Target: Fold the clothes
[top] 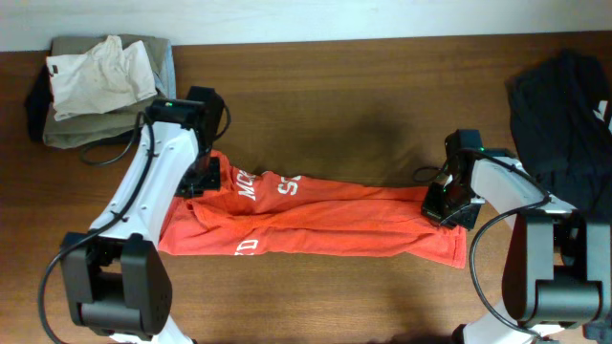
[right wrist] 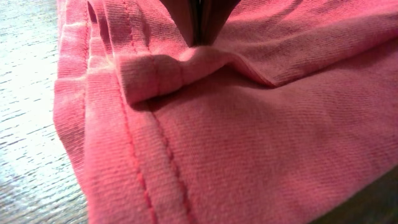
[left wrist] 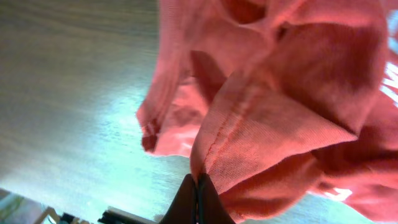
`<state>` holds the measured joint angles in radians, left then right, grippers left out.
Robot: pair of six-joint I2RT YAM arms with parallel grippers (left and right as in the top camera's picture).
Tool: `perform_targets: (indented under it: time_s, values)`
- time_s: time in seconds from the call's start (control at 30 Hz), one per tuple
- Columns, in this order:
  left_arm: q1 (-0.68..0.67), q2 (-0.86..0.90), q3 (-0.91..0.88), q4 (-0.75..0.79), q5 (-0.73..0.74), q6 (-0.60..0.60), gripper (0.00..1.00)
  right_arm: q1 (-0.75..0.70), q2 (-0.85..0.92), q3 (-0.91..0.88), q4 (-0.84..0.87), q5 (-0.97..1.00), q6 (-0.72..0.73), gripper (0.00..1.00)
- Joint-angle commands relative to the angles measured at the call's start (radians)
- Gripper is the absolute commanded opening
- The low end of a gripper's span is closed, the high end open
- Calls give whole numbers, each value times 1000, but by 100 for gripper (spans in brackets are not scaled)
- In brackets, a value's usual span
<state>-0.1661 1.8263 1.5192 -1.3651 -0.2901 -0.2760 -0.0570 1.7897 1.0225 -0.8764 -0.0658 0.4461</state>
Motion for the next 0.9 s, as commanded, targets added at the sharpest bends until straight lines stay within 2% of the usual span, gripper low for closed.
perform_targets:
  time_s: [0.0,0.17,0.3,0.4,0.53,0.57,0.6,0.67,0.77,0.87]
  values:
    - [25,-16,-74,-5,-41,-74,0,4,14,-21,6,-10,8,4]
    - [25,-16,-194,5,-50,-109,0,4,14,-20,2,-10,8,4]
    - [37,-16,-251,-20,-227,-303,0,4,14,-20,-4,-9,8,4]
    - [91,-16,-269,-42,-336,-391,0,4,14,-20,-5,-10,8,4]
    - [138,-16,-269,-39,-282,-420,5,4,14,-20,2,-10,8,4]
    - [136,-16,-269,-38,-275,-420,28,4,14,-20,2,-10,8,4]
    - [137,-16,-269,-34,-264,-420,58,4,14,-20,1,-10,8,4]
    - [137,-16,-269,-27,-248,-420,66,4,14,-20,1,-10,8,4]
    - [136,-19,-239,-16,-229,-419,67,3,14,-10,-30,0,3,5]
    - [122,-56,-144,-1,-181,-356,67,-4,14,96,-169,52,4,4]
